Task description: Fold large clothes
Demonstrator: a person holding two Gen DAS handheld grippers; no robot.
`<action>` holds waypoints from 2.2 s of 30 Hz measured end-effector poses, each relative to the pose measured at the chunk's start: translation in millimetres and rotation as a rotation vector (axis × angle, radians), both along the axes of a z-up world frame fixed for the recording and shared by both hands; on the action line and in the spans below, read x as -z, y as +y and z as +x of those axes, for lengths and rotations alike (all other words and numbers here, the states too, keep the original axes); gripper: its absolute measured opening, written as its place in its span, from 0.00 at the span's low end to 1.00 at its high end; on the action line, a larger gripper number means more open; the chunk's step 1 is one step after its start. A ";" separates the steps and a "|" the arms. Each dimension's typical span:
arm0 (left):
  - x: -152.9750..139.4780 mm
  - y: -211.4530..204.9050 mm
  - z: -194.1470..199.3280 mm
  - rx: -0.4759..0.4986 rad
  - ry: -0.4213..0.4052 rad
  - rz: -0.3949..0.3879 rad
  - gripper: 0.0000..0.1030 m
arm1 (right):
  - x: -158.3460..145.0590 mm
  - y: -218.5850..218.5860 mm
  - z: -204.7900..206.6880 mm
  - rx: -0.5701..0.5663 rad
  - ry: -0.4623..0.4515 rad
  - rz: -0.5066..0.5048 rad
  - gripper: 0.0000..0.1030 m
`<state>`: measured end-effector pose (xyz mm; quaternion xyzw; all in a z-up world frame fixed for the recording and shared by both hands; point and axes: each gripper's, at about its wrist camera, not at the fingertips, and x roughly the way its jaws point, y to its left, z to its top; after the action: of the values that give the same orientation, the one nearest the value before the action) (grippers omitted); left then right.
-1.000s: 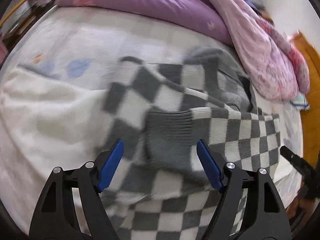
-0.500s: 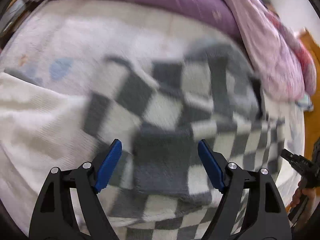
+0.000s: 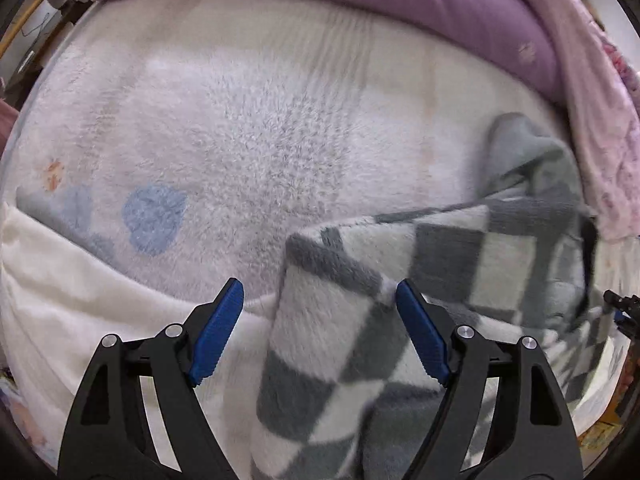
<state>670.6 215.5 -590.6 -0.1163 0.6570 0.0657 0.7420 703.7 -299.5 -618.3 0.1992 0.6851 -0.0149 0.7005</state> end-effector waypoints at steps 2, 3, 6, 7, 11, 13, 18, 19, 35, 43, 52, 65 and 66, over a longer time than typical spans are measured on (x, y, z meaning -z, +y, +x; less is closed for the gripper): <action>11.1 1.6 8.3 -0.002 0.028 -0.017 0.77 | 10.3 0.6 3.8 -0.024 0.044 -0.015 0.43; 15.4 2.7 10.8 -0.006 0.041 -0.011 0.77 | 16.9 -0.1 5.4 -0.027 0.066 -0.002 0.43; 27.8 7.1 16.7 -0.037 0.087 -0.010 0.63 | 24.6 -2.3 6.0 -0.035 0.084 0.015 0.34; 27.3 6.2 17.4 -0.037 0.079 -0.029 0.51 | 25.3 -2.1 5.3 -0.042 0.083 0.026 0.29; 11.9 -3.9 12.3 -0.007 0.033 0.003 0.20 | 18.4 0.3 -1.0 -0.074 0.037 0.000 0.22; -5.6 -4.7 5.0 -0.021 -0.018 -0.003 0.18 | 7.1 1.0 -7.8 -0.080 -0.006 -0.005 0.21; -66.6 -9.2 -34.6 -0.026 -0.181 -0.014 0.17 | -42.8 -4.0 -41.6 -0.068 -0.158 0.028 0.19; -77.7 -11.3 -44.4 -0.020 -0.208 -0.016 0.17 | -54.1 -5.4 -50.7 -0.068 -0.191 0.038 0.19; -184.0 -16.2 -289.1 -0.118 -0.353 -0.077 0.15 | -181.1 -1.5 -262.2 -0.225 -0.428 0.063 0.18; -121.6 9.3 -428.0 -0.147 -0.208 -0.198 0.15 | -141.9 -3.9 -422.0 -0.157 -0.315 -0.018 0.17; -52.2 14.6 -520.1 -0.215 -0.112 -0.242 0.26 | -48.1 -5.4 -530.4 0.031 -0.159 -0.064 0.32; -80.3 -0.6 -582.0 -0.494 -0.338 -0.534 0.57 | -56.3 -5.9 -575.1 0.467 -0.203 0.395 0.53; -81.0 -5.0 -579.1 -0.484 -0.335 -0.526 0.62 | -54.1 -3.3 -575.6 0.485 -0.208 0.411 0.53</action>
<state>91.5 210.5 -509.6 -0.4631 0.4748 0.0484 0.7469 128.1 -302.8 -564.2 0.4941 0.5310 -0.0225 0.6880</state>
